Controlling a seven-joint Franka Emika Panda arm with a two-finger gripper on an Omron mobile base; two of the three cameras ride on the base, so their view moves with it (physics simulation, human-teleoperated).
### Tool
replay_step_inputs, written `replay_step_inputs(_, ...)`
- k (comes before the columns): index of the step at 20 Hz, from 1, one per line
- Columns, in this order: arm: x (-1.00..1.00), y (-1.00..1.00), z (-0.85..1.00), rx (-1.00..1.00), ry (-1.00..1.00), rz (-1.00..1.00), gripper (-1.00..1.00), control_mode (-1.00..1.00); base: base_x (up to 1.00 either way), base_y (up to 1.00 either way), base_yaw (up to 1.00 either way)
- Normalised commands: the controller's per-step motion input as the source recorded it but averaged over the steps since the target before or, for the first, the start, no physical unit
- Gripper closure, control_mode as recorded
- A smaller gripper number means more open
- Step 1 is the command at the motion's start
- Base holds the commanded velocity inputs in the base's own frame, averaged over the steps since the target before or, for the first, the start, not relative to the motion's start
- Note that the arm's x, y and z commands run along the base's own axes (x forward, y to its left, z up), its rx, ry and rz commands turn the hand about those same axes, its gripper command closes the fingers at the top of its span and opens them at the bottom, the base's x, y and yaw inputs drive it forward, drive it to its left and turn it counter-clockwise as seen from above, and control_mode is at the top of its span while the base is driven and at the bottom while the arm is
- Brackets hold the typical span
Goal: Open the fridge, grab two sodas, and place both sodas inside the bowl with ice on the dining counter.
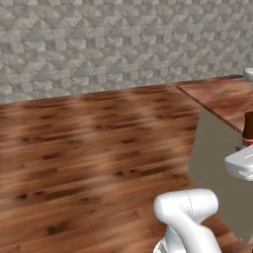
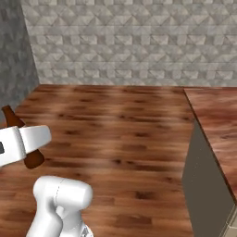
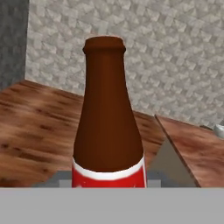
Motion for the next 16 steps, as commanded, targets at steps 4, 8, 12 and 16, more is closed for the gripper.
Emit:
replay_step_inputs(4, 0.0, 0.0, 0.0, 0.0, 0.0, 0.0, 1.0, 1.0, 0.98, -0.04, -0.37)
replay_step_inputs(8, 0.0, 0.0, 0.0, 0.0, 0.0, 0.0, 1.0, 1.0, 0.86, 0.02, -0.43)
replay_step_inputs(12, 0.0, 0.0, 0.0, 0.0, 0.0, 0.0, 1.0, 1.0, 0.75, 0.09, -0.47)
replay_step_inputs(16, 0.0, 0.0, 0.0, 0.0, 0.0, 0.0, 1.0, 1.0, 0.65, 0.17, -0.5)
